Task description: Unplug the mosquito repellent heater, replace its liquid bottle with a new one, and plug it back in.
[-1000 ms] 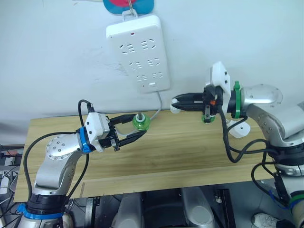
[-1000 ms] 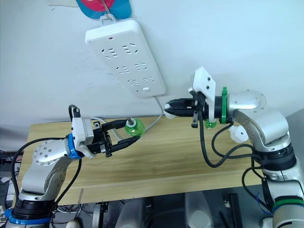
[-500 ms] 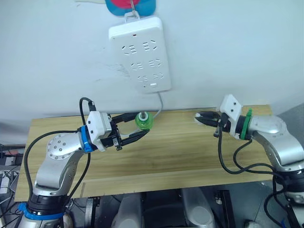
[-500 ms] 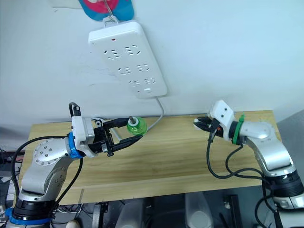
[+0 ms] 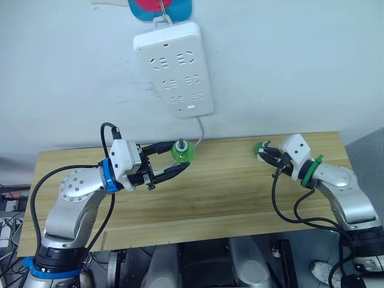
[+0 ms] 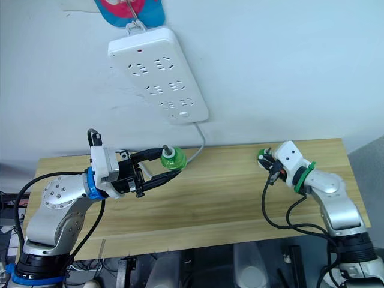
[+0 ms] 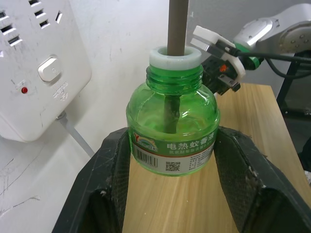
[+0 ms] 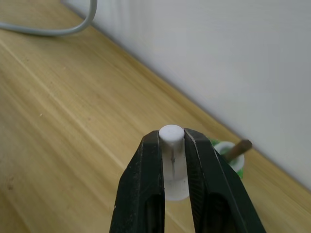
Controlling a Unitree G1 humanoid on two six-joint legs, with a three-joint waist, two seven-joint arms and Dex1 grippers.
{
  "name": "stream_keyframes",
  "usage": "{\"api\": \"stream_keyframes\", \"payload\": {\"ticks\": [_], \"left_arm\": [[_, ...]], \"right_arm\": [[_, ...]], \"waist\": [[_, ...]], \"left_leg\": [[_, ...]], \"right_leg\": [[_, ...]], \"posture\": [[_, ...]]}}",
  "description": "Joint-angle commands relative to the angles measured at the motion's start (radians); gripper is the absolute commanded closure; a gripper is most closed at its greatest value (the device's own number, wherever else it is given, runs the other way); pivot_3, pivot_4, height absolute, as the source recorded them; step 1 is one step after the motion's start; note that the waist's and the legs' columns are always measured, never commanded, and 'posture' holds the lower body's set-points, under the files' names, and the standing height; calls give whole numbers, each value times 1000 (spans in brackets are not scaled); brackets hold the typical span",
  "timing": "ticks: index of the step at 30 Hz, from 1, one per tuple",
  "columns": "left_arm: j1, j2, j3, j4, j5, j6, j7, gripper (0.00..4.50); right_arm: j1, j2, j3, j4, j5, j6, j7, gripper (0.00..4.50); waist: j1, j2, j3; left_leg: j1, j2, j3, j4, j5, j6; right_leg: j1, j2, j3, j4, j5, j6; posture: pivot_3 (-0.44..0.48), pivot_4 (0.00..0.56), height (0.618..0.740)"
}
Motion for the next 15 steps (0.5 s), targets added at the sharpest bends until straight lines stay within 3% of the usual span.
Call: {"api": "stream_keyframes", "payload": {"ticks": [1, 15], "left_arm": [[19, 13, 25, -71, -38, 23, 13, 2267], [44, 26, 47, -109, -57, 69, 32, 2267]], "right_arm": [[-6, 36, 12, 6, -12, -24, -18, 4233], [-119, 179, 26, 248, -83, -136, -110, 4233]], "waist": [[0, 0, 0], [5, 0, 0]], "left_leg": [[0, 0, 0, 0, 0, 0], [0, 0, 0, 0, 0, 0]], "right_leg": [[0, 0, 0, 0, 0, 0], [0, 0, 1, 0, 0, 0]], "posture": [[-199, 388, 740], [-171, 418, 740]]}}
